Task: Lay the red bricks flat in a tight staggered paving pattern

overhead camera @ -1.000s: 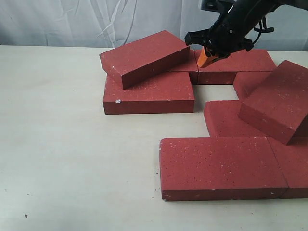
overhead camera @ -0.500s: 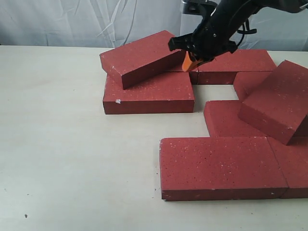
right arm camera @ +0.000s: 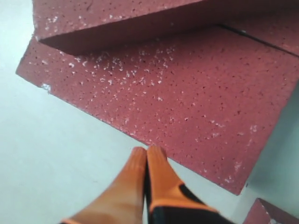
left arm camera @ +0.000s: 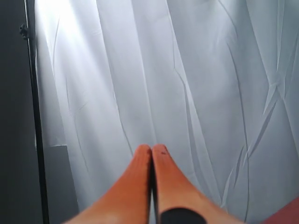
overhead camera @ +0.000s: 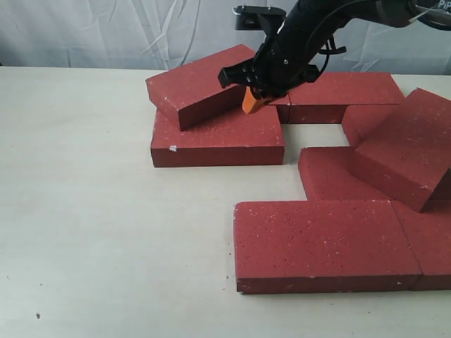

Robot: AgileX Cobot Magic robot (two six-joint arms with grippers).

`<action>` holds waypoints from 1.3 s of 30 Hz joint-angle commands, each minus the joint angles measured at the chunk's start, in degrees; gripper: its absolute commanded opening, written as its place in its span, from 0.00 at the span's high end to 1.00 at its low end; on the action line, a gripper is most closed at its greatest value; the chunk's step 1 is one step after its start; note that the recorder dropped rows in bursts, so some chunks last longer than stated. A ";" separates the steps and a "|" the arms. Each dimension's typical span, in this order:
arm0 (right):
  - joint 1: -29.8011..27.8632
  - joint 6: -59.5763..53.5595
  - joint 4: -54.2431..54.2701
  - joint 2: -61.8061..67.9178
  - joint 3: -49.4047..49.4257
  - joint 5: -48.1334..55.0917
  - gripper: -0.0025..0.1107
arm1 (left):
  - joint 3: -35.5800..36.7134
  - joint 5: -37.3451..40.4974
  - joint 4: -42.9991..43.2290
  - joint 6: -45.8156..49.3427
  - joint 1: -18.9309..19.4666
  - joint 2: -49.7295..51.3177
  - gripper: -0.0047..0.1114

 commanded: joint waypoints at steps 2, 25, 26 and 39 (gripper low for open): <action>-0.06 -0.40 -0.96 0.36 0.14 -0.74 0.98 | 0.16 -2.99 0.21 -0.06 0.16 -0.18 0.96; -0.06 -0.40 -3.37 0.68 0.14 -9.03 0.98 | -20.85 26.55 -28.38 14.34 0.16 19.54 0.96; -0.06 -0.40 -3.37 0.68 0.14 -9.15 0.98 | -22.23 29.33 -26.62 14.34 0.16 22.30 0.96; -0.06 -0.40 -3.37 0.68 0.14 -9.04 0.98 | -30.17 46.55 -18.28 14.21 0.16 47.03 0.96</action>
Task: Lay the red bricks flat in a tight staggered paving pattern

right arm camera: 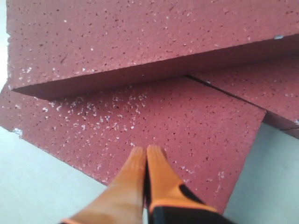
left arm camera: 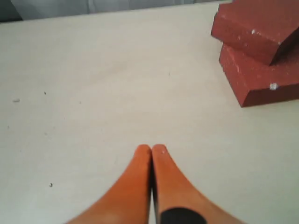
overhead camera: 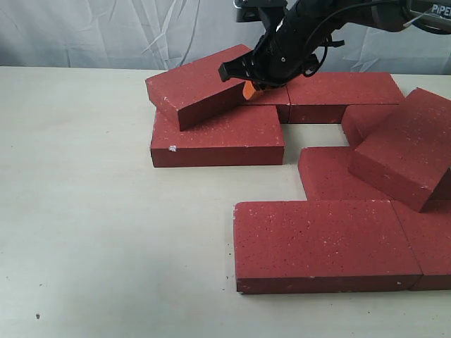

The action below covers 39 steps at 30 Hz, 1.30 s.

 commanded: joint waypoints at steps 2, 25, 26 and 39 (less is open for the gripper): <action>-0.06 -0.26 -0.44 -0.22 0.01 0.39 0.98 | -0.50 -1.59 -0.66 -0.03 0.16 3.97 0.96; -0.06 -0.14 -0.44 -0.22 0.01 0.51 0.98 | -22.09 9.06 3.93 -9.60 3.90 36.46 0.96; -0.06 -0.14 -0.44 -0.22 0.01 0.51 0.98 | -23.76 9.70 4.09 -9.60 3.04 38.66 0.96; -0.06 -0.13 -0.44 -0.22 0.01 -0.37 0.98 | -40.66 8.57 -0.19 -8.82 -7.08 63.38 0.96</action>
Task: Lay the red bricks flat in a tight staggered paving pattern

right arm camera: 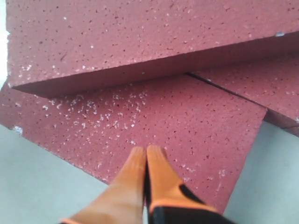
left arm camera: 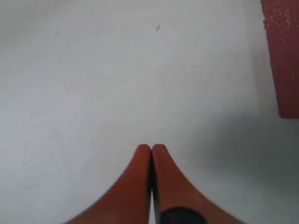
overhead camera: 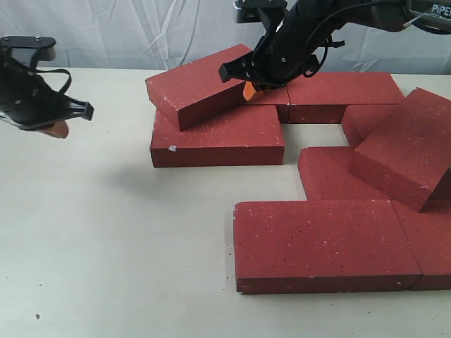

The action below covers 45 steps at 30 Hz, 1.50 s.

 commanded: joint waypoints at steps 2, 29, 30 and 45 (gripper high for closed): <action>-0.06 -0.09 -0.44 -0.22 0.01 -0.83 0.98 | -6.09 -1.70 -4.71 0.14 -3.23 7.37 0.96; -3.67 3.08 -0.23 -2.75 -0.24 2.43 0.98 | -17.80 -12.47 -15.90 0.37 -17.54 22.39 0.96; -3.67 3.08 -0.23 -2.75 -0.24 2.43 0.98 | -17.80 -12.62 -15.89 0.37 -17.79 22.39 0.96; -3.67 3.08 -0.31 -2.75 -0.24 2.66 0.98 | -19.67 -18.16 -15.60 0.37 -22.86 25.06 0.96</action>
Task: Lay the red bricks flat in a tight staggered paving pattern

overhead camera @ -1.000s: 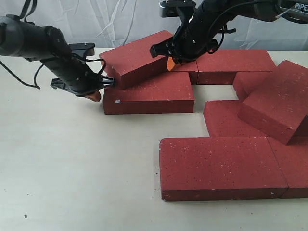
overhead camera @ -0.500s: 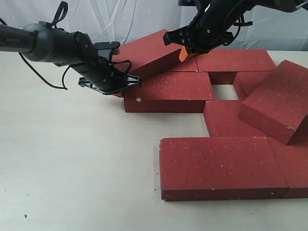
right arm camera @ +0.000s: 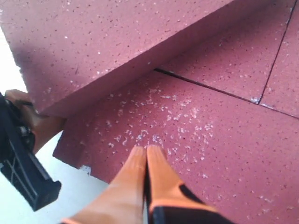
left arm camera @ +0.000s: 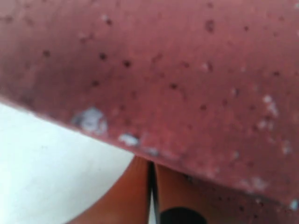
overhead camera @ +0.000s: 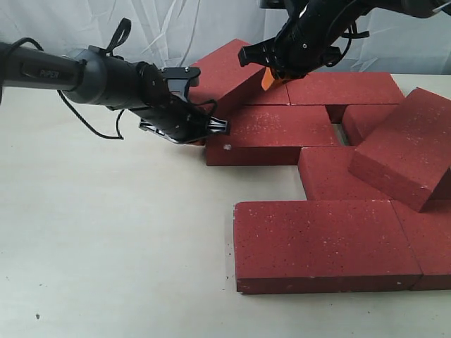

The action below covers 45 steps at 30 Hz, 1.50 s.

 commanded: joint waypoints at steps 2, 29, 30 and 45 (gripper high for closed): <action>-0.24 0.13 -0.35 -0.64 -0.24 0.04 0.98 | -2.39 -1.71 -0.15 0.12 -1.60 1.15 0.96; -0.24 0.13 -0.40 -0.64 -0.24 0.16 0.98 | -5.23 0.63 0.57 0.06 -3.24 2.44 0.96; -0.24 0.13 -0.13 -0.64 -0.24 0.26 0.98 | -5.23 1.41 0.86 0.06 -2.80 2.29 0.96; -0.24 0.13 0.65 -0.64 -0.24 5.63 0.98 | -5.23 21.43 2.24 -0.44 -0.26 -6.03 0.96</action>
